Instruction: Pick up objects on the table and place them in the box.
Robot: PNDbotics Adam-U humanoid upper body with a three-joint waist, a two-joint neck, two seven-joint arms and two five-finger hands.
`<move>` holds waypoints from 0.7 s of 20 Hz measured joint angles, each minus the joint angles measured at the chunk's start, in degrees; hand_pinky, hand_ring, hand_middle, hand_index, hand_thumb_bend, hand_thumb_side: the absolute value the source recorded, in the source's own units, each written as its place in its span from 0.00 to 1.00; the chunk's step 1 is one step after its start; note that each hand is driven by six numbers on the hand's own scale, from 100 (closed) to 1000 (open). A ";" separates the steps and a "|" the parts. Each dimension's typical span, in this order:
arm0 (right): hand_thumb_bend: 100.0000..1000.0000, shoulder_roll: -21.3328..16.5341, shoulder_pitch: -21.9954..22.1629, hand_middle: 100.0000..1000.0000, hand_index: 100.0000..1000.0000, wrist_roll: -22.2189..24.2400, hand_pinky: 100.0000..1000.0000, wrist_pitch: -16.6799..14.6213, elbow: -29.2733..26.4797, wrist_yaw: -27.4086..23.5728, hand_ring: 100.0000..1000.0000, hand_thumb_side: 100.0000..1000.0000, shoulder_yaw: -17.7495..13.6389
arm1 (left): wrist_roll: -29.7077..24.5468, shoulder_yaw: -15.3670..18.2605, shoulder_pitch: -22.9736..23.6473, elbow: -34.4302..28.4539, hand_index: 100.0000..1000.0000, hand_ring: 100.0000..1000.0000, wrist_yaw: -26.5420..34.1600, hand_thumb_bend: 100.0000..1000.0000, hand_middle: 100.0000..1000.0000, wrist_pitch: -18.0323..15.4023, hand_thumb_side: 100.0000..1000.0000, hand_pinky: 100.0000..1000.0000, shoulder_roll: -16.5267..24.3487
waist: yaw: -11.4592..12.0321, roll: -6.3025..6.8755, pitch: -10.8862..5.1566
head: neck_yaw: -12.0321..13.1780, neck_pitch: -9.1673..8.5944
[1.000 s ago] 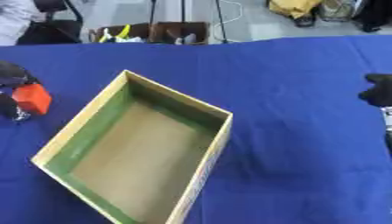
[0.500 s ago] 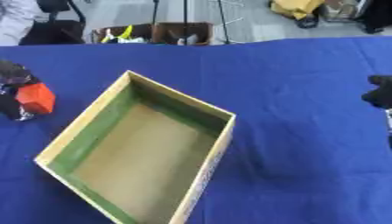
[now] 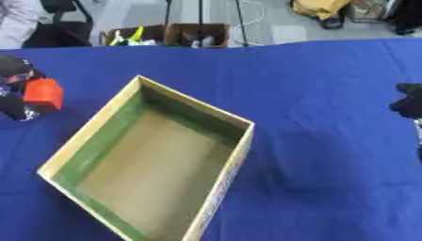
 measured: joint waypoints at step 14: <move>0.48 0.03 0.52 0.48 0.72 0.03 0.68 0.03 0.28 0.00 0.61 1.00 -0.03 | 2.46 -0.07 0.89 -9.08 0.46 0.41 3.42 0.00 0.38 3.35 0.33 0.26 0.99 | 1.08 -0.05 -2.13 | -0.53 1.22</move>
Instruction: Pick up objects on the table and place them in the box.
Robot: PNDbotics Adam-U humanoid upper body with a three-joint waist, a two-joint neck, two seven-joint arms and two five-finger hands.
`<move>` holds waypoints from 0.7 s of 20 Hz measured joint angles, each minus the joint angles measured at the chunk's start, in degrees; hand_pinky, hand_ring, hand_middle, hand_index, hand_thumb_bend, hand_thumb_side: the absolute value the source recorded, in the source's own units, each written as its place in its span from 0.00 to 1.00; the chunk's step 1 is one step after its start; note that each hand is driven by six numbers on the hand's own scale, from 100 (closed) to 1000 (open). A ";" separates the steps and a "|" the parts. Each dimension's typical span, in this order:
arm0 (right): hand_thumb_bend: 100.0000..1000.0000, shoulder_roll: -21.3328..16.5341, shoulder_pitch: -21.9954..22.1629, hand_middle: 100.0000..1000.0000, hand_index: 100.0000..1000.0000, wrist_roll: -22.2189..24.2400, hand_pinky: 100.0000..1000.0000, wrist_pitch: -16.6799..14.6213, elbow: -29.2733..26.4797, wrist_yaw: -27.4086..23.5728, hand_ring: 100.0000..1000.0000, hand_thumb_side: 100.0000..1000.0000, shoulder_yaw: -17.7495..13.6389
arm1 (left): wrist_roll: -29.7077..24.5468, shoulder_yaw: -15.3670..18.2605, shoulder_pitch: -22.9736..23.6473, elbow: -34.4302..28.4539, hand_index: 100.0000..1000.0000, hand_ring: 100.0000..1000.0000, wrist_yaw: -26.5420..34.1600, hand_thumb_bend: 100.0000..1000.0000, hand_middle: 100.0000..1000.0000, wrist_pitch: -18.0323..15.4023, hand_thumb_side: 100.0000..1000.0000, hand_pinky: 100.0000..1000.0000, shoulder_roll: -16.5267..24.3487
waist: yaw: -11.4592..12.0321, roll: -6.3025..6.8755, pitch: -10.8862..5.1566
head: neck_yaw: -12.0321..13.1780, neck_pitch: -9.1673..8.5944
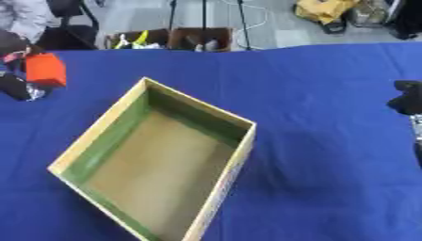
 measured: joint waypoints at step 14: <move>0.47 0.15 0.24 0.48 0.72 -0.07 0.68 0.06 0.00 0.00 0.61 1.00 -0.14 | -5.25 -4.21 4.99 -24.96 0.39 0.38 15.54 0.00 0.35 4.41 0.36 0.22 3.76 | 0.71 -0.12 -2.34 | -1.77 1.09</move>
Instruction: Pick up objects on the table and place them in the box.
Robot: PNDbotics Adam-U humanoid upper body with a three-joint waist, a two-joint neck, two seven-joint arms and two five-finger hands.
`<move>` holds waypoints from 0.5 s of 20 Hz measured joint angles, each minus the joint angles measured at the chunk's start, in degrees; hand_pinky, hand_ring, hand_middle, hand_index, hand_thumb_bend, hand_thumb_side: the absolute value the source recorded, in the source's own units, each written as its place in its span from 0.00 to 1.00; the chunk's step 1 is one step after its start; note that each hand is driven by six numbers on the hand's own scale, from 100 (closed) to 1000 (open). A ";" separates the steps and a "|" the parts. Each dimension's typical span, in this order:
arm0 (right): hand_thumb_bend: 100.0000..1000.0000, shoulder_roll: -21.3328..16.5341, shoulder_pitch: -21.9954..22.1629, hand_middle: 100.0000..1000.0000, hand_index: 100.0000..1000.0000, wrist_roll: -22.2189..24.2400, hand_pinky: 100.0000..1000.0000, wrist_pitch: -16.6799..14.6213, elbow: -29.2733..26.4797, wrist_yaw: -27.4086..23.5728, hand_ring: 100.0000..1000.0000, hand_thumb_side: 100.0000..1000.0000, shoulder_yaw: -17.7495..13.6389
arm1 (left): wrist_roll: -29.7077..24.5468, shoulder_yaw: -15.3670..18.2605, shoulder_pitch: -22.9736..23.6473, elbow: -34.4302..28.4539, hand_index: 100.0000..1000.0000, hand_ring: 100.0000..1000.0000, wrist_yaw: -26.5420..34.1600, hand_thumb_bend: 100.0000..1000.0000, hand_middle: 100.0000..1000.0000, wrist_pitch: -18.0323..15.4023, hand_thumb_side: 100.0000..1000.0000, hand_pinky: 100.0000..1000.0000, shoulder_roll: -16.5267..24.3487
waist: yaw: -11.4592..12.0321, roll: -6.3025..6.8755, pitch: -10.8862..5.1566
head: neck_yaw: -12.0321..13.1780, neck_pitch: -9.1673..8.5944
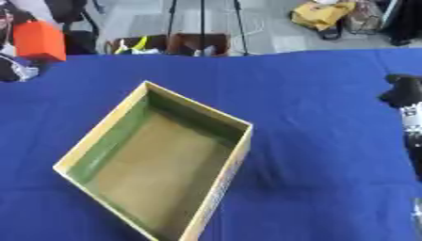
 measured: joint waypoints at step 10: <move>0.47 0.33 -0.01 0.48 0.72 0.02 0.68 -0.02 0.00 -0.05 0.61 1.00 0.14 | -7.46 -4.29 -0.57 -11.05 0.37 0.37 13.50 0.00 0.34 2.67 0.37 0.21 -1.09 | -0.06 0.35 -0.80 | -0.54 0.31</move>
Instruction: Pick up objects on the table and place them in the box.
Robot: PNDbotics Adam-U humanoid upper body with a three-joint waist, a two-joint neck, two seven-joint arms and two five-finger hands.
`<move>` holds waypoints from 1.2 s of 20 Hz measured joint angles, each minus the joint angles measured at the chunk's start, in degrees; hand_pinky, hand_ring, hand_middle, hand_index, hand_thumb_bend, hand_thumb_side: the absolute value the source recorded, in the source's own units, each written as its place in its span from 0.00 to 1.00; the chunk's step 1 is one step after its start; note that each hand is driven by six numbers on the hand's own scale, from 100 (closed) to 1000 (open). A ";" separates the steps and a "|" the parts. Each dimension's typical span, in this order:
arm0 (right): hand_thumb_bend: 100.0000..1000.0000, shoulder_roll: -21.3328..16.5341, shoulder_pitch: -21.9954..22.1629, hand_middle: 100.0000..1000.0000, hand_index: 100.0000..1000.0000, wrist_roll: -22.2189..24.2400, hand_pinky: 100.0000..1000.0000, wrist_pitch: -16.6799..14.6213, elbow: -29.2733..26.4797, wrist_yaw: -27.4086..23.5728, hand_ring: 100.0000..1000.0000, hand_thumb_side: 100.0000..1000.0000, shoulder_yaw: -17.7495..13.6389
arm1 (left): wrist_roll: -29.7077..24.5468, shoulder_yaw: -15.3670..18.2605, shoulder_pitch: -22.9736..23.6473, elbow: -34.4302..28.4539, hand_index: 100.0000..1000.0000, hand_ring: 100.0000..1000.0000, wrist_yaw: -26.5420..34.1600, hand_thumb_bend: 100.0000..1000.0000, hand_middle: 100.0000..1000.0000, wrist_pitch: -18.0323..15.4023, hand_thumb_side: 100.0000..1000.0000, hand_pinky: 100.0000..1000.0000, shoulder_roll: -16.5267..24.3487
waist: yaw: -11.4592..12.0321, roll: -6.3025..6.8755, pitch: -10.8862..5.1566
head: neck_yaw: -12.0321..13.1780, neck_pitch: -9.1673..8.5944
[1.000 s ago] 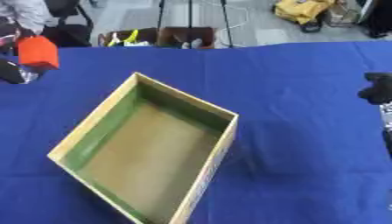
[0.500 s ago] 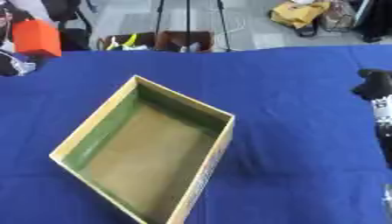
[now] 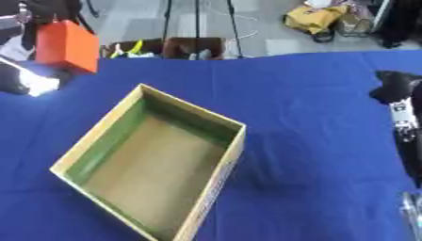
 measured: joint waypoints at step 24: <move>0.47 0.08 0.12 0.48 0.72 0.30 0.68 0.02 0.00 -0.42 0.61 1.00 0.43 | -6.34 -17.90 -7.88 13.55 0.37 0.40 3.50 0.00 0.38 -6.13 0.41 0.26 -11.89 | -1.05 1.17 -0.35 | 1.72 1.40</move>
